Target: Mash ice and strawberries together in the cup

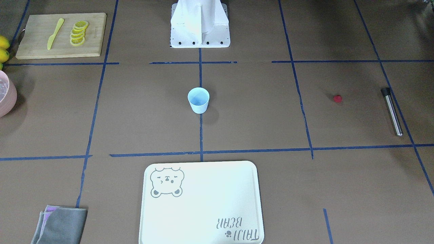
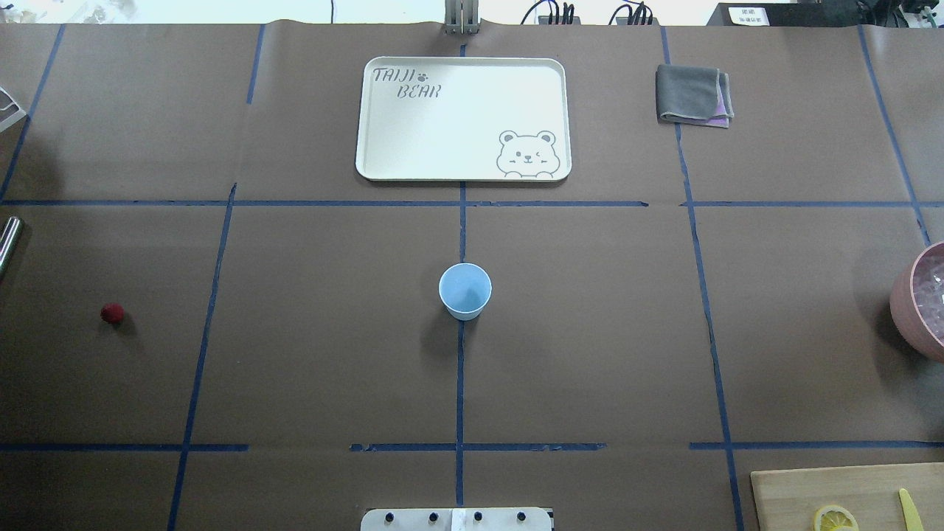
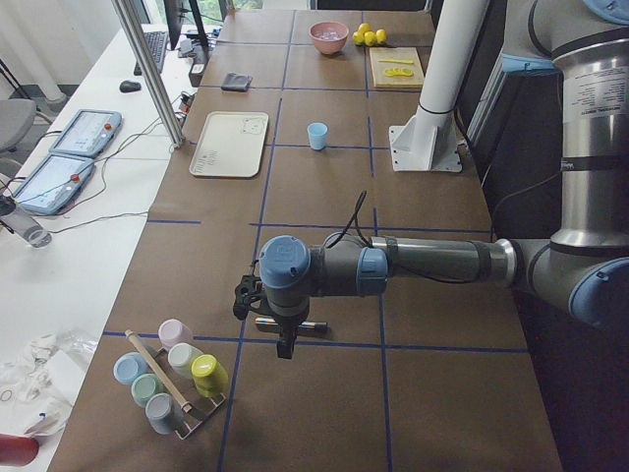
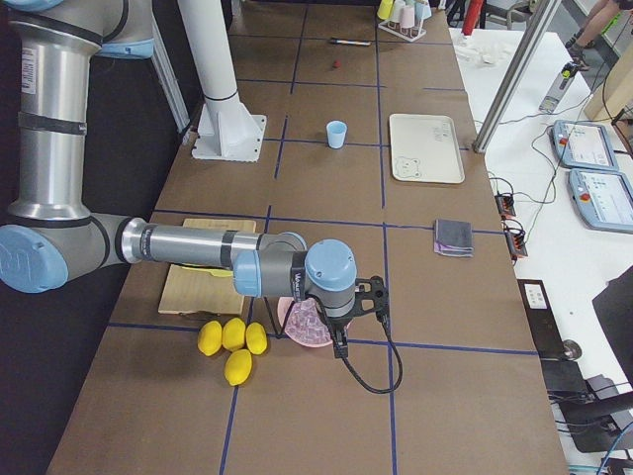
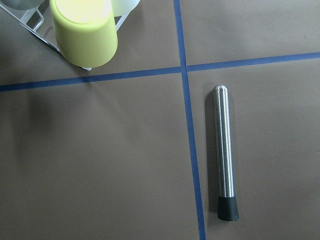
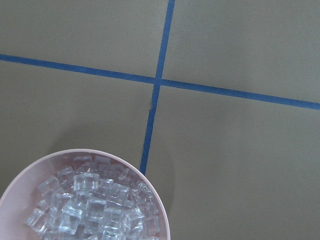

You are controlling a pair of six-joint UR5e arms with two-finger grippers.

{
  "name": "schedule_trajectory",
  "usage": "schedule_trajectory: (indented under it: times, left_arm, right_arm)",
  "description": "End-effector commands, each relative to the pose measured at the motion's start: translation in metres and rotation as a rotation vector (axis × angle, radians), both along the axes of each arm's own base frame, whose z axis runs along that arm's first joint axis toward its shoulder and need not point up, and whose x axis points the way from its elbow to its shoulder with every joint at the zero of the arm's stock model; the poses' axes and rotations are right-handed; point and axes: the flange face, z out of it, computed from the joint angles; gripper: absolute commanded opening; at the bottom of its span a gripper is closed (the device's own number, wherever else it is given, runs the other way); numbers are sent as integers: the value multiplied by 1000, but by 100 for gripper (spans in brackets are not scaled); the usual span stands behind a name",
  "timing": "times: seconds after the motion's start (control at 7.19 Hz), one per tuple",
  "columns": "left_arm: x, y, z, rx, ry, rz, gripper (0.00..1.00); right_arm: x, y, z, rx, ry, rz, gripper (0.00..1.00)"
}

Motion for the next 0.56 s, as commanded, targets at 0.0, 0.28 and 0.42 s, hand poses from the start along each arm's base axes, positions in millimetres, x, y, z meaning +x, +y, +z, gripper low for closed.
schedule_trajectory:
  times: [0.0, 0.28, 0.42]
  left_arm:
    - [0, 1, 2, -2, 4, 0, 100]
    - [0, 1, -3, 7, 6, -3, 100]
    - [0, 1, -3, 7, 9, -3, 100]
  right_arm:
    - [2, -28, -39, 53, -5, 27, 100]
    - [1, -24, -29, -51, -28, 107, 100]
    - [-10, -27, -31, -48, -36, 84, 99]
